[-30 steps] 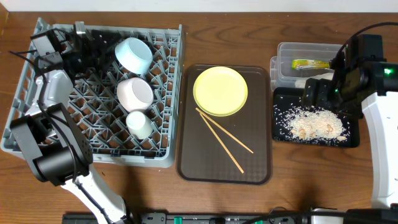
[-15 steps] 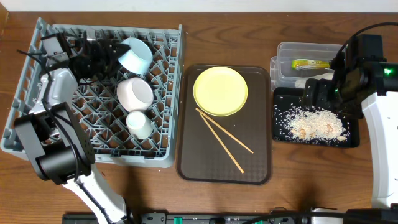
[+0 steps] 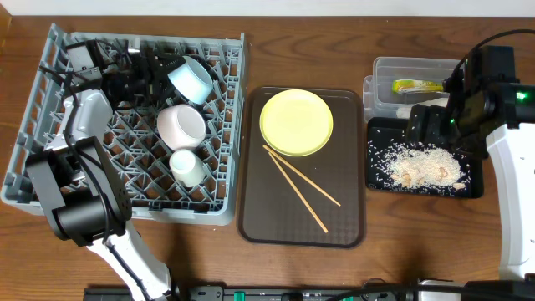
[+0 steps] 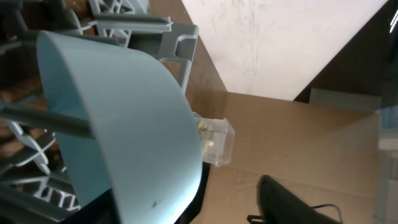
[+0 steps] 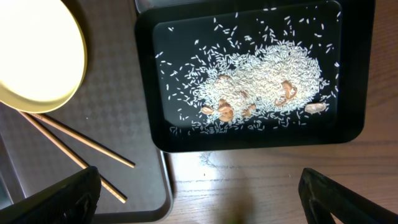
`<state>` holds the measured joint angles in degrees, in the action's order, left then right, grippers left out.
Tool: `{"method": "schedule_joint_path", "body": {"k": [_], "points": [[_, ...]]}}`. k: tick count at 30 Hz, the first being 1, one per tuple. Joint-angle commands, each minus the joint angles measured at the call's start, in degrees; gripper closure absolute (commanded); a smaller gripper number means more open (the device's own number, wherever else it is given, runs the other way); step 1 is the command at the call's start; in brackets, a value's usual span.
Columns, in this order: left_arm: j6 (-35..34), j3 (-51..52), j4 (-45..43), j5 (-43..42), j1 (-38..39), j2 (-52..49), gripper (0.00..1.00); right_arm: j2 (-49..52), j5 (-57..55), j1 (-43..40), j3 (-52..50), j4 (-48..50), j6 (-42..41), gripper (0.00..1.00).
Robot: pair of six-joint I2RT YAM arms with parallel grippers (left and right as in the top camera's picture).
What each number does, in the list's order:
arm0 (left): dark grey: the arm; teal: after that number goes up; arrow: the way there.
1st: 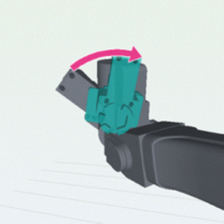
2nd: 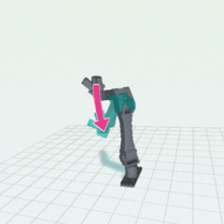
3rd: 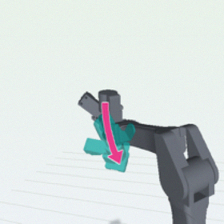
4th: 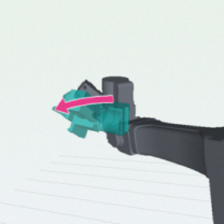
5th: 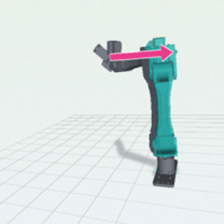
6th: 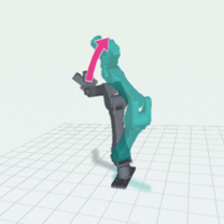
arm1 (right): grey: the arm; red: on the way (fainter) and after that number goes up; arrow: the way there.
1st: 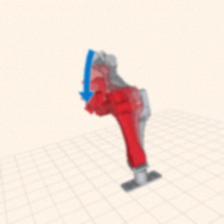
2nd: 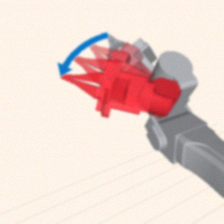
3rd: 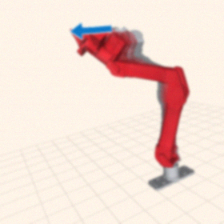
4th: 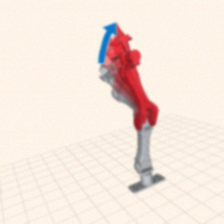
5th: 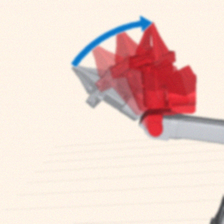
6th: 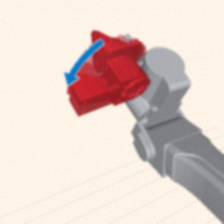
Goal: Sort waste into correct bins and load items into the dishwasher
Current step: 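Lower the blue bowl into the rack and open the left gripper, then move the left gripper to the chopsticks on the brown tray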
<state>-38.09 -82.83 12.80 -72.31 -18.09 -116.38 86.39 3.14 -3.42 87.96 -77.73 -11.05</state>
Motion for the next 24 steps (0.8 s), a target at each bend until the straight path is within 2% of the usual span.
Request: {"method": "schedule_joint_path", "body": {"k": [1,4,10,16,20,24], "points": [[0.7,0.2,0.0,0.5,0.2,0.3,0.16,-0.2,-0.3,0.1,0.1,0.1,0.8,0.01],[4.2,0.2,0.0,5.4,0.1,0.3,0.11,-0.2,-0.3,0.1,0.1,-0.1,0.8,0.01],[9.5,0.2,0.0,14.7,-1.2,0.3,0.11,-0.2,-0.3,0.1,0.1,-0.8,0.8,0.01],[12.9,0.2,1.4,18.2,-4.0,0.3,0.10,-0.2,-0.3,0.1,0.1,-0.7,0.8,0.01],[17.7,0.2,5.6,22.2,-4.7,1.8,0.09,-0.2,-0.3,0.1,0.1,-0.7,0.8,0.01],[23.6,0.2,11.4,31.7,-4.6,9.4,0.09,-0.2,-0.3,0.1,0.1,-0.3,0.8,0.01]]}}
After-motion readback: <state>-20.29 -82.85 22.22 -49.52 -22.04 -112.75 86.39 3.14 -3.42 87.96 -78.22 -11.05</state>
